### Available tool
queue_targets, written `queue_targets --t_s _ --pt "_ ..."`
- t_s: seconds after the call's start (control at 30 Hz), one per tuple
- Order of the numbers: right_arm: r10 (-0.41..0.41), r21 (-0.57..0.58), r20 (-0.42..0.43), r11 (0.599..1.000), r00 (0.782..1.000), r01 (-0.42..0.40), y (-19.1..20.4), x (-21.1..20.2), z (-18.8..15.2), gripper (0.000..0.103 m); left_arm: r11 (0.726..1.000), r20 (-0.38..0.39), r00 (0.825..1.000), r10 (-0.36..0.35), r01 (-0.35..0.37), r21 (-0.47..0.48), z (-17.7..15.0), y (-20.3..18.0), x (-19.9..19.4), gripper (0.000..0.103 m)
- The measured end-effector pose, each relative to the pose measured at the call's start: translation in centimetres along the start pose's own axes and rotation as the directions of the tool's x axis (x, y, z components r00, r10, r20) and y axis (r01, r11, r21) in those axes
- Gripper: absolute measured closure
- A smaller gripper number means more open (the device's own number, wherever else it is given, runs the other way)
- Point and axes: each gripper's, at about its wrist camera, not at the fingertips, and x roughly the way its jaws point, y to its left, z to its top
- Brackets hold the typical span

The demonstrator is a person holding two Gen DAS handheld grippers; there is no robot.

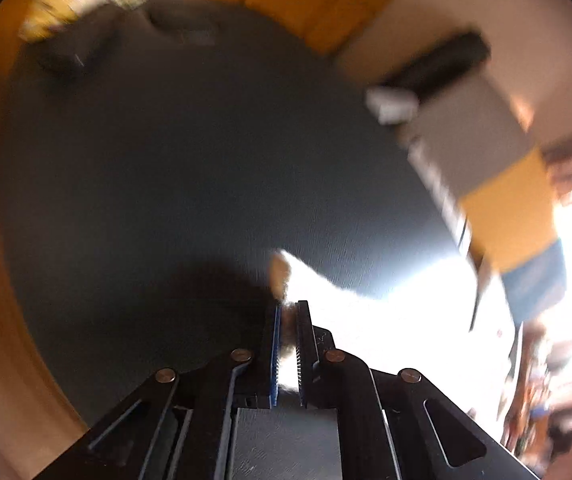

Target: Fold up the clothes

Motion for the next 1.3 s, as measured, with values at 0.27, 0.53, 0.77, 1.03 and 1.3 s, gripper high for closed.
queue_targets --t_s 0.27,0.53,0.77,1.03,1.3 --pt "-0.016 0.055 0.030 0.998 0.999 0.015 -0.1 1.1 0.5 0.074 0.981 -0.067 0.979 0.195 -0.194 0.012 1.3 2.4 2.6 0.102" --pt "0.075 0.099 0.051 0.992 0.996 -0.079 -1.5 -1.4 -0.7 0.074 0.987 0.000 0.999 0.051 -0.050 0.149 -1.9 -2.0 -1.9 0.097" --pt "0.084 0.105 0.012 0.991 0.996 -0.085 -2.5 -3.0 -4.6 0.074 0.926 -0.081 0.982 0.173 -0.134 0.354 -4.8 -7.1 2.9 0.095" --pt "0.052 0.076 0.021 0.996 0.998 -0.053 -1.1 -2.7 -7.4 0.072 0.923 -0.084 0.962 0.260 -0.221 0.316 -3.8 -6.7 5.6 0.095" --pt "0.125 0.160 0.045 0.978 0.991 -0.131 -3.4 -4.1 -7.2 0.072 0.933 -0.081 0.989 0.120 -0.085 0.348 -7.1 -9.9 1.2 0.095"
